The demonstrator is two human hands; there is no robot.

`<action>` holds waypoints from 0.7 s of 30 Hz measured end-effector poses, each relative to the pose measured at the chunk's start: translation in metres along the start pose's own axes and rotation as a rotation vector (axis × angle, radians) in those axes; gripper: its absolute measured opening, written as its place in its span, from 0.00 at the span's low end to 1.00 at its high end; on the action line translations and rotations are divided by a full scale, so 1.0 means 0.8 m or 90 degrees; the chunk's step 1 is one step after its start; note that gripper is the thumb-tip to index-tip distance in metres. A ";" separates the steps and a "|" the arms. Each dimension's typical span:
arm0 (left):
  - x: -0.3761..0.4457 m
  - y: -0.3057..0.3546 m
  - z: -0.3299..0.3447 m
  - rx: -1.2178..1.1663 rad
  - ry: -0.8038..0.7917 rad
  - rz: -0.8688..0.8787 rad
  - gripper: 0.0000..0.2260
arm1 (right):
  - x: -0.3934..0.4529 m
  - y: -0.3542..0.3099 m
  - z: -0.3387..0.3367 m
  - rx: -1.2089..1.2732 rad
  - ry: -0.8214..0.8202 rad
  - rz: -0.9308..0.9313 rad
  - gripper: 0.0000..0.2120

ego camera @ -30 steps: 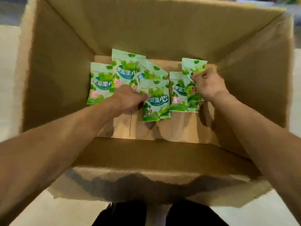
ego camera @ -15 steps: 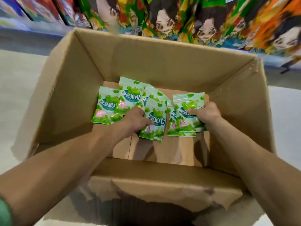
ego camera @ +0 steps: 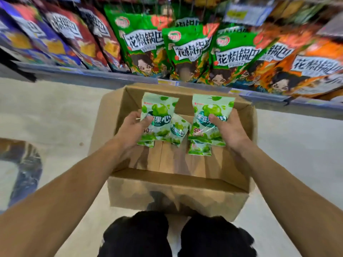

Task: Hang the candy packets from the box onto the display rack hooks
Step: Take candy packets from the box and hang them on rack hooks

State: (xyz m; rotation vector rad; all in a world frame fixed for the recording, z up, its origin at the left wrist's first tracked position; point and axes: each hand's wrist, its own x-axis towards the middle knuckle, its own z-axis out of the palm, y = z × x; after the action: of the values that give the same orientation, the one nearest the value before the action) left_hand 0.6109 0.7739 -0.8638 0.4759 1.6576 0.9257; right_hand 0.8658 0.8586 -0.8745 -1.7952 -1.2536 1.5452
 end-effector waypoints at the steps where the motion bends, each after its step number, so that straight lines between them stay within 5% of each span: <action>1: -0.024 0.027 -0.005 -0.029 0.020 0.001 0.05 | -0.020 -0.036 -0.002 0.027 -0.001 -0.004 0.24; 6: -0.152 0.181 -0.032 -0.150 0.017 0.013 0.09 | -0.135 -0.215 -0.024 0.081 -0.036 -0.061 0.24; 11: -0.305 0.357 -0.077 -0.213 0.039 0.010 0.14 | -0.265 -0.416 -0.064 0.083 -0.059 -0.080 0.49; 15: -0.405 0.462 -0.105 -0.263 0.087 0.053 0.16 | -0.339 -0.550 -0.088 0.071 -0.119 -0.120 0.47; 19: -0.491 0.530 -0.127 -0.286 0.140 0.118 0.48 | -0.401 -0.649 -0.094 0.053 -0.190 -0.180 0.44; 21: -0.528 0.548 -0.138 -0.278 0.172 0.168 0.49 | -0.435 -0.687 -0.092 0.055 -0.236 -0.219 0.40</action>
State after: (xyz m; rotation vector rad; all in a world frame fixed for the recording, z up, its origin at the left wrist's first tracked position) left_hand 0.5638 0.7007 -0.2508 0.2798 1.5875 1.5622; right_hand 0.7655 0.8424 -0.2278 -1.1926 -1.5408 1.7420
